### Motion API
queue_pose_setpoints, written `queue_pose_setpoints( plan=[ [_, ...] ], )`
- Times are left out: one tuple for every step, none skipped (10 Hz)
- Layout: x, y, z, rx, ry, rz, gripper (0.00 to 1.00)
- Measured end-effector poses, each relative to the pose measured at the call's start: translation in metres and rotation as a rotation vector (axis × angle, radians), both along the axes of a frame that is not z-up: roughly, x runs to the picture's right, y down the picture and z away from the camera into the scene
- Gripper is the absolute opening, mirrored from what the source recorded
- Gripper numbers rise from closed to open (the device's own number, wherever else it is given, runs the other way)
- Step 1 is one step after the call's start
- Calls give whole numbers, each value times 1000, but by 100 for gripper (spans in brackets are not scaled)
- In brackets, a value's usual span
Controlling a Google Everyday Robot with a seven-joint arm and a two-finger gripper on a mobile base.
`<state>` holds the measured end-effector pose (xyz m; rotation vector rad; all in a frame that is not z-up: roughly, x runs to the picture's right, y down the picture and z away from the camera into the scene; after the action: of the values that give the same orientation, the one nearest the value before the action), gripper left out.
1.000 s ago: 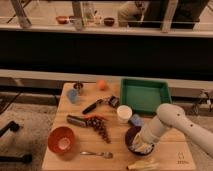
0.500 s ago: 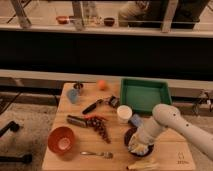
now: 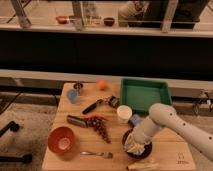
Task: Wipe purple bowl with towel
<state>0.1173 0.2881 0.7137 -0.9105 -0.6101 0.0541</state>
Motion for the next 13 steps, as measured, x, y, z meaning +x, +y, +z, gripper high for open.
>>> queue_pose_setpoints(
  plan=[
    [0,-3,0,4,1,6,0],
    [4,-10,0,14,10,25,0],
    [9,-17,2,22,18,46,0],
    [18,-28,4,35,31,75,0],
    [32,-40,7,48,48,108,0],
    [44,-50,9,55,62,136,0],
    [52,-57,10,62,76,163,0],
    [57,-61,10,65,84,182,0],
    [67,-69,12,71,100,214,0],
    [76,-74,13,73,116,240,0],
    [83,-75,14,73,126,258,0],
    [90,-80,16,75,136,286,0],
    [93,-83,16,78,131,297,0]
  ],
)
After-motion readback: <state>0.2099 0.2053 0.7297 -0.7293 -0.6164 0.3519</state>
